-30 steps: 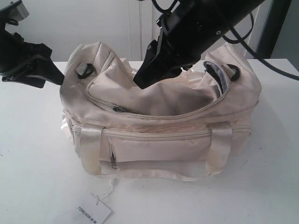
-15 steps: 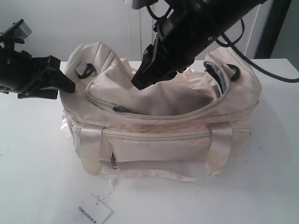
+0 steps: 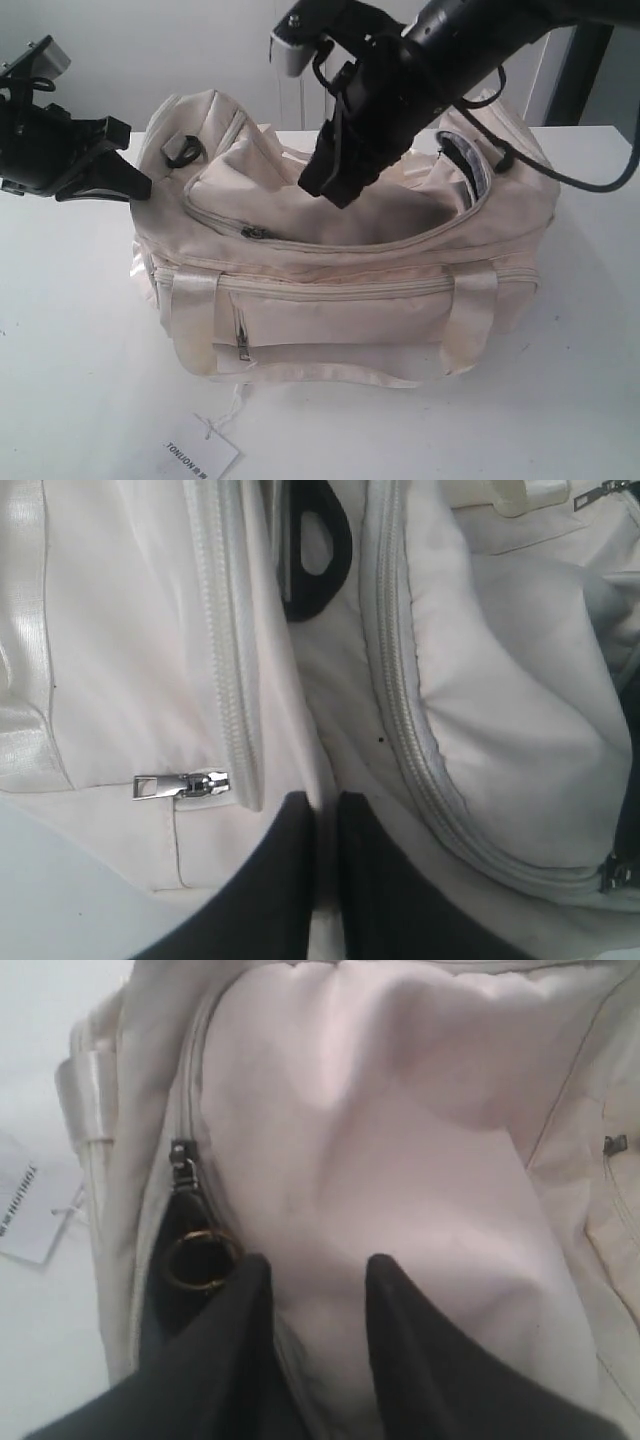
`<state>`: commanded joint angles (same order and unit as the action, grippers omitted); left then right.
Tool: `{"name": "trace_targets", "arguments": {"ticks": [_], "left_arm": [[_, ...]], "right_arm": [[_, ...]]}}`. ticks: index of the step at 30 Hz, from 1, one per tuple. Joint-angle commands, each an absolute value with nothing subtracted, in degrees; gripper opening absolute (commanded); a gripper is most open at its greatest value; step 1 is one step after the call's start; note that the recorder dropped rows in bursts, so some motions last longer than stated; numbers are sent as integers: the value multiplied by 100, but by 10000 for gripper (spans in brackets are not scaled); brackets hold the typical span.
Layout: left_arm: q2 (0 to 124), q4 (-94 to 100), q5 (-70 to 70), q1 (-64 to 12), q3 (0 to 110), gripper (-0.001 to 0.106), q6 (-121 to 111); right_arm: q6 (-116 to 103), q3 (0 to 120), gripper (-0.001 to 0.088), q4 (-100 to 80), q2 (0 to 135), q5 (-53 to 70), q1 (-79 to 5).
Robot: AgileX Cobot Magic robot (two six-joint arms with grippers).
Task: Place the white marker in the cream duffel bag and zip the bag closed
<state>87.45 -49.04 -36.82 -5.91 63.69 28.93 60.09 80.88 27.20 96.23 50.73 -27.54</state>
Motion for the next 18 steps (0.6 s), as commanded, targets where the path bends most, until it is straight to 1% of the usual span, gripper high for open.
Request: {"name": "trace_targets", "arguments": {"ticks": [6,13,14,18], "left_arm": [[8745,-4904,-3670,-591,6369,0,2893],[8745,-4904,-3670,-591,6369,0,2951],[8745,-4904,-3670,-591,6369,0,2951],[8745,-4904,-3681,-591,6369,0,2949]], "right_arm": [[6181,7658,314,2760,9623,4905,-2941],[6323,7648,320,2707,9623,4869,-3399],[6323,7648,333,2675,9623,4869,-3429],[6323,7648,438,2587,9623,4870,-3468]]}}
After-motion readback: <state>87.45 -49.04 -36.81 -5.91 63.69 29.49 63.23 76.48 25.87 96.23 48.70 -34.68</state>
